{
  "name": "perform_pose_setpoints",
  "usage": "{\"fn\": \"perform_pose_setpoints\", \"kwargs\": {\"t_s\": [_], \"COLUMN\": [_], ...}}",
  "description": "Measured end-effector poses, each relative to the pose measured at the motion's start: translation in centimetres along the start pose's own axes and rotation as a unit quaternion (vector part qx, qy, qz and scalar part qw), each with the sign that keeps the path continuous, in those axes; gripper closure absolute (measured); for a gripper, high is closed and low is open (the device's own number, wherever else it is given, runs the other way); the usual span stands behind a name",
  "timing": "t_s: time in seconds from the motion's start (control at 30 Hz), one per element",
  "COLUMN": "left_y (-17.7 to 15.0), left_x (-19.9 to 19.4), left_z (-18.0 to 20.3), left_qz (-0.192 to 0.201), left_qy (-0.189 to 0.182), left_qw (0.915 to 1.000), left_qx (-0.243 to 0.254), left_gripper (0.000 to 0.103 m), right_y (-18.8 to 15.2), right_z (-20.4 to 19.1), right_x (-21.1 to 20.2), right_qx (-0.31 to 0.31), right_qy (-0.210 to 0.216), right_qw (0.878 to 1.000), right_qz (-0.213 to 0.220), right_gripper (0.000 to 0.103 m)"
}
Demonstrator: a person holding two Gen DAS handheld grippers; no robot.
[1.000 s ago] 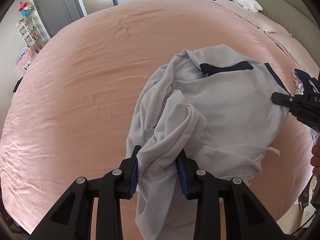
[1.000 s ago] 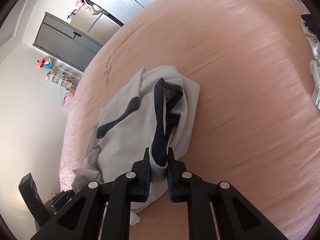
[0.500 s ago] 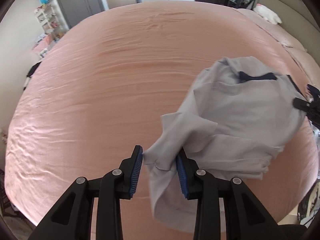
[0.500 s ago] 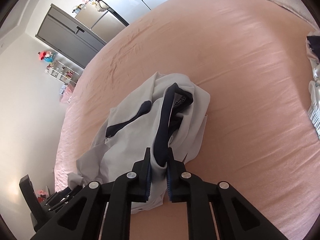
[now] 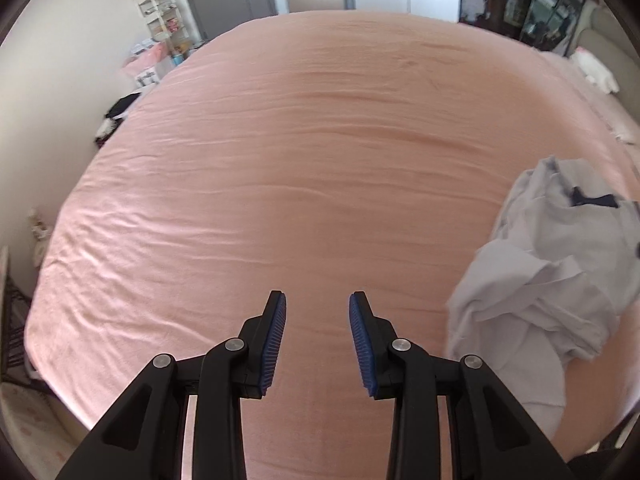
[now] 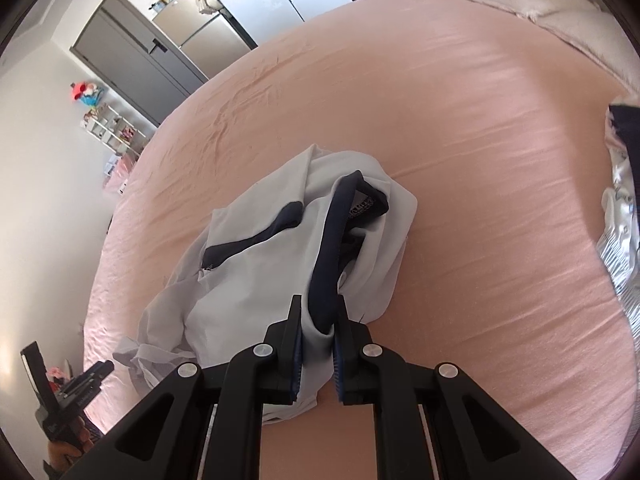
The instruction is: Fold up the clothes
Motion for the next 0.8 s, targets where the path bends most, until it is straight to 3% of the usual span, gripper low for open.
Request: {"fn": "perform_pose_setpoints", "kwargs": {"t_s": [0.07,0.13,0.2,0.5,0.6,0.8], "left_y": [0.1,0.2,0.4,1.4,1.7,2.0], "left_x": [0.0,0.1,0.2,-0.3,-0.1,1.3], "left_z": [0.5,1.5,2.6,5.8,6.1,6.7], "left_qz": [0.009,0.013,0.013,0.024,0.030,0.040], "left_qy": [-0.039,-0.067,-0.087,-0.128,-0.131,-0.175], "left_qw": [0.9992,0.9976,0.9959,0.9911,0.9904,0.9838], "left_qx": [0.005,0.011,0.021,0.027,0.030,0.008], "left_gripper": [0.072,0.064,0.032,0.021,0.021,0.021], "right_y": [0.1,0.1,0.2,0.3,0.6,1.0], "right_z": [0.0,-0.1,-0.2,-0.4,-0.6,-1.3], "right_x": [-0.1,-0.2,-0.2,-0.3,-0.5,-1.2], "right_qx": [-0.007,-0.011,-0.012,-0.012,-0.013,-0.029], "right_qy": [-0.002,-0.006,-0.007,-0.002,0.004,0.007], "right_qw": [1.000,1.000,1.000,1.000,1.000,0.999], "right_qz": [-0.001,-0.003,-0.004,0.001,0.005,0.011], "right_gripper": [0.093,0.093,0.093,0.093,0.093,0.093]}}
Point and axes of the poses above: each gripper's, at about its wrist camera, not at the fingertips, and x roughly the way its jaws point, z to its right, y to its top, the point moved 2 cm from there along x, roughly the way its jaws point, and after that the axes turned 13 degrees about x, right-handed, at the moved point
